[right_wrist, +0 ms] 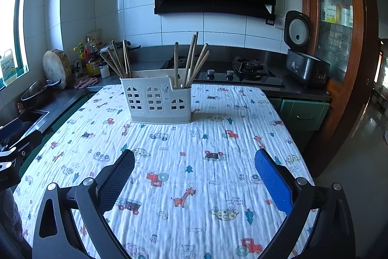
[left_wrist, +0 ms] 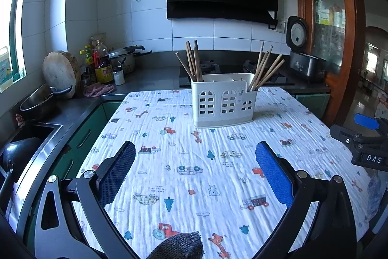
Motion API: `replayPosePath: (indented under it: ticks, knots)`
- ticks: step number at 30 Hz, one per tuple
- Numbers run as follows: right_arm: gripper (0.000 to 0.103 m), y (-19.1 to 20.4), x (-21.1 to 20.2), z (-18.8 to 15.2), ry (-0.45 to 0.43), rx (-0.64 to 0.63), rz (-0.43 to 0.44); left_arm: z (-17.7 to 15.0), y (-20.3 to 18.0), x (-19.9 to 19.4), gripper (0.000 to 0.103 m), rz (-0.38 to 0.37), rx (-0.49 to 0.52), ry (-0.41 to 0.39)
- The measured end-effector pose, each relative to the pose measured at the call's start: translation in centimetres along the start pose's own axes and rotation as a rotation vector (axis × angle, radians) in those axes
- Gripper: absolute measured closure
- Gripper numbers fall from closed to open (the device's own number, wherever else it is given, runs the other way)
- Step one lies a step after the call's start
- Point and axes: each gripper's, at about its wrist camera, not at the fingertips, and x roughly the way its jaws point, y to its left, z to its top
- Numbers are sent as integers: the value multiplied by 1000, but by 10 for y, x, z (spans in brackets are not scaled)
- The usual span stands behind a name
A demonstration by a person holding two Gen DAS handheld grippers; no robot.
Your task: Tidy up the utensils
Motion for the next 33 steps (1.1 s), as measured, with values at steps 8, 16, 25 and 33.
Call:
replayPosePath:
  ticks: [8,16,25,33]
  knots:
    - [7,1,2,-1,3,-7,4,-2,0,3,5,2,1,10]
    - [7,3,3,0,1,-14,5,-3,1,6,5,2,-5,23]
    - [7,5,3,1,2,-20,8,-4,1,6,5,-3,-3,24]
    - [7,7,5,1,5,-25,13,-6,2,7,5,-4,-5,31]
